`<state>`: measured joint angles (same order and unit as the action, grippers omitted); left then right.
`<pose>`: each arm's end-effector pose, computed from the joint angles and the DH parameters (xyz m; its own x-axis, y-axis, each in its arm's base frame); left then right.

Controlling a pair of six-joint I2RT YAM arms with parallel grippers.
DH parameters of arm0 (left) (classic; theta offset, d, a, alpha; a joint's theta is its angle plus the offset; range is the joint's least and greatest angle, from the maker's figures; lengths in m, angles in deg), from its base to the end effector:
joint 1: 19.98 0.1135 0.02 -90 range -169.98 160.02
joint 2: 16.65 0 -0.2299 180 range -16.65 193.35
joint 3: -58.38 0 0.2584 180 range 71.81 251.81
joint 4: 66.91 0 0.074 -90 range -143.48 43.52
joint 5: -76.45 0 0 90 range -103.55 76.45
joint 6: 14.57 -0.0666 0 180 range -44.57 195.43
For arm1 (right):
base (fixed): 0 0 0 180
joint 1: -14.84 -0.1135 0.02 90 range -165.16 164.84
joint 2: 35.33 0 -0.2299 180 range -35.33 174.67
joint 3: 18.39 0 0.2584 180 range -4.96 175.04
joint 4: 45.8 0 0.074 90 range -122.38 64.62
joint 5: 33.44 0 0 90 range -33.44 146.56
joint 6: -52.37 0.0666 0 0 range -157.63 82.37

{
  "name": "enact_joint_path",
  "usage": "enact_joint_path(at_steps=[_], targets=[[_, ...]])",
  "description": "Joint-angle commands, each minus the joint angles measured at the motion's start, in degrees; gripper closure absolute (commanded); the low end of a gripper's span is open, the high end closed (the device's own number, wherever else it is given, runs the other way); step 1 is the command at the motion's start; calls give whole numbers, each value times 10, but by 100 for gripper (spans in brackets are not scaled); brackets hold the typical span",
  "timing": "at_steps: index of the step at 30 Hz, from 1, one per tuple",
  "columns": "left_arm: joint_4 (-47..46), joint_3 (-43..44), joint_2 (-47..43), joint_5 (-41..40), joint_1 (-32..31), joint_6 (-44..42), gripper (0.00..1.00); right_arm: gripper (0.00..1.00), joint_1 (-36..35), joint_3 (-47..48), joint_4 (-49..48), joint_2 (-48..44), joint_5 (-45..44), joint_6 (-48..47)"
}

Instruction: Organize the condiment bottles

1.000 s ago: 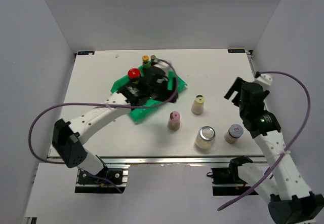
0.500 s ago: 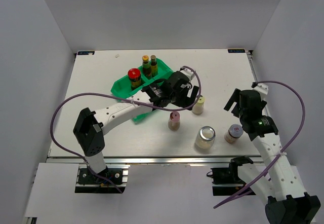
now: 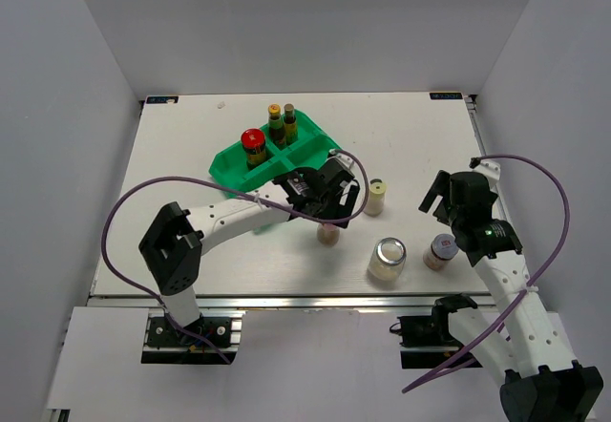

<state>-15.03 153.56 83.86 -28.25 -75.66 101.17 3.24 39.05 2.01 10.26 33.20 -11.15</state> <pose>0.2362 -0.3160 0.1992 -0.7402 0.3393 -0.5805 0.4440 0.8950 -0.0430 0.2222 0.0187 0.2514 -0.4570 0.3241 -0.8283 0.3727 0.9154 0.1525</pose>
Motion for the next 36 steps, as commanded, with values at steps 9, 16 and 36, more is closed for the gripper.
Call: enact_joint_path(at_steps=[9, 16, 36], targets=[[-19, -41, -19, 18, -2, 29, 2, 11, 3, -4, -27, 12, 6, -9], [-34, -33, -3, 21, -2, 27, 5, 11, 3, -7, -28, 11, 3, -9], [-7, 13, -6, -9, -2, 27, 60, 11, 3, -2, -28, -1, 9, -13]])
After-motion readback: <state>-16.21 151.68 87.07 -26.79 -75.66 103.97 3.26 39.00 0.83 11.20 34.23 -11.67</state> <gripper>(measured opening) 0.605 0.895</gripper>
